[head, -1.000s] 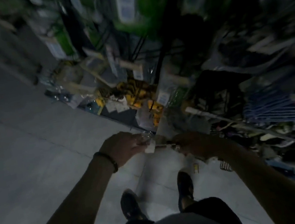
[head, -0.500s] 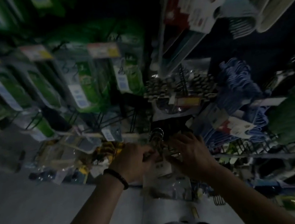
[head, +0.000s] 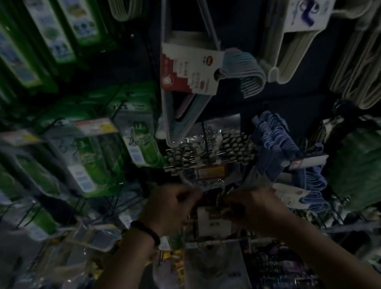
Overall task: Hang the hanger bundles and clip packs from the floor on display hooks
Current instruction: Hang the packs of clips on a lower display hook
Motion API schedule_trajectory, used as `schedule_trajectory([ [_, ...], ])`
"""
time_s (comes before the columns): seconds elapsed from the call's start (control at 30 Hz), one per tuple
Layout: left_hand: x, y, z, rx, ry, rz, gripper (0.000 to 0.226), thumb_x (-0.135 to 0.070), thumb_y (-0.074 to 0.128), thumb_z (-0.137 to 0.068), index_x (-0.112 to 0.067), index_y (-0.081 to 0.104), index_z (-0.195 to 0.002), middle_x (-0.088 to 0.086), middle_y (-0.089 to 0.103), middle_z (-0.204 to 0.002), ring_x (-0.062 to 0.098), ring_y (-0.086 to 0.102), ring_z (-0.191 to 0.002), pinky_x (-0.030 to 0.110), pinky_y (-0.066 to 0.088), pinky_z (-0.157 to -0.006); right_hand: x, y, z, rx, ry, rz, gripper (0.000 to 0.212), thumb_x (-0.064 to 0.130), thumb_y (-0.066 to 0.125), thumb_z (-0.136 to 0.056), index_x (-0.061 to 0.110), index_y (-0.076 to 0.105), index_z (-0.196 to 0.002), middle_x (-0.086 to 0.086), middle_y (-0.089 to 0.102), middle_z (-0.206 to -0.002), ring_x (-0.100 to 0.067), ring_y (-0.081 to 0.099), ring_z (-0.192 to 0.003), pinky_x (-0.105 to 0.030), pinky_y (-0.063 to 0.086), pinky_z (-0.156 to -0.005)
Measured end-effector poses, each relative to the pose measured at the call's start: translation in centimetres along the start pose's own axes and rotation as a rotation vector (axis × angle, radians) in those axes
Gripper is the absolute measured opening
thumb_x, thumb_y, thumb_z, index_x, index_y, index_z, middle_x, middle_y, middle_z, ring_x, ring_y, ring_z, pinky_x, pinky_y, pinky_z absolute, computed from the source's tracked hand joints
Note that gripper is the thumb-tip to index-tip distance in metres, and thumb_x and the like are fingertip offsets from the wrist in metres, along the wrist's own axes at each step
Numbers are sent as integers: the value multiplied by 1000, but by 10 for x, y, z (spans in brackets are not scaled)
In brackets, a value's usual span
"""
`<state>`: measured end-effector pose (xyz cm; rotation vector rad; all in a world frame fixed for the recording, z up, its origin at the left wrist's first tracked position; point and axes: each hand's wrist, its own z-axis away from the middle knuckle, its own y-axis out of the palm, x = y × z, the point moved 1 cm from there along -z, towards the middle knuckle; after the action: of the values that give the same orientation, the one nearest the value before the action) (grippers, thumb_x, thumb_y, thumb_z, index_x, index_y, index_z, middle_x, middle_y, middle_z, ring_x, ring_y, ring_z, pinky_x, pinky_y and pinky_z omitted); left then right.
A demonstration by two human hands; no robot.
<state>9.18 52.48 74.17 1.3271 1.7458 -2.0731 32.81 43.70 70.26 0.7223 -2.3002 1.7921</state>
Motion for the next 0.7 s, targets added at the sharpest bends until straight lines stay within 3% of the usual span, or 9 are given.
schedule_trajectory([
  [0.1,3,-15,-31,-76,-163,137,34,-44,51,-108,-26,69,-130,-16,66,-121,7,61,-113,29,48,-98,-17,1,1,-20,28,135,34,54,73,-88,36,68,-116,11,76,-98,-12,72,-82,-23,49,-60],
  [0.17,-1,-16,-47,-53,-179,161,33,-31,56,-108,-21,61,-139,-3,66,-133,14,63,-115,33,51,-101,-28,1,2,-25,29,164,33,56,70,-89,35,67,-114,10,75,-98,-14,71,-83,-28,52,-61],
  [0.27,-9,-4,-56,-44,-145,293,23,-3,63,-101,-19,65,-118,8,73,-109,12,69,-90,22,57,-80,-36,-2,4,-49,-4,184,29,53,74,-88,33,69,-108,9,75,-97,-17,71,-82,-32,55,-62],
  [0.33,-12,1,-56,-18,-133,427,42,10,71,-89,-25,66,-112,5,74,-102,16,71,-91,27,60,-82,-42,-1,7,-82,-9,191,29,51,77,-86,34,70,-109,10,75,-96,-17,71,-81,-30,54,-61],
  [0.4,-8,2,-56,-7,-79,427,58,9,79,-80,-25,63,-124,-1,75,-109,13,73,-101,33,60,-90,-48,4,11,-110,3,194,30,51,76,-87,34,70,-112,10,75,-96,-16,71,-81,-30,54,-61],
  [0.47,-5,1,-53,21,-33,286,68,5,84,-79,-24,58,-135,-8,74,-114,-2,71,-103,26,58,-92,-52,11,14,-129,-6,184,29,51,72,-89,33,71,-112,11,75,-99,-16,71,-85,-32,56,-63],
  [0.7,-13,-5,-49,-57,93,-12,58,-13,91,-79,-30,68,-129,-25,68,-93,-20,62,-88,0,44,-80,-57,28,17,-232,-143,228,25,45,65,-95,23,74,-100,2,71,-85,-21,65,-72,-32,49,-54],
])
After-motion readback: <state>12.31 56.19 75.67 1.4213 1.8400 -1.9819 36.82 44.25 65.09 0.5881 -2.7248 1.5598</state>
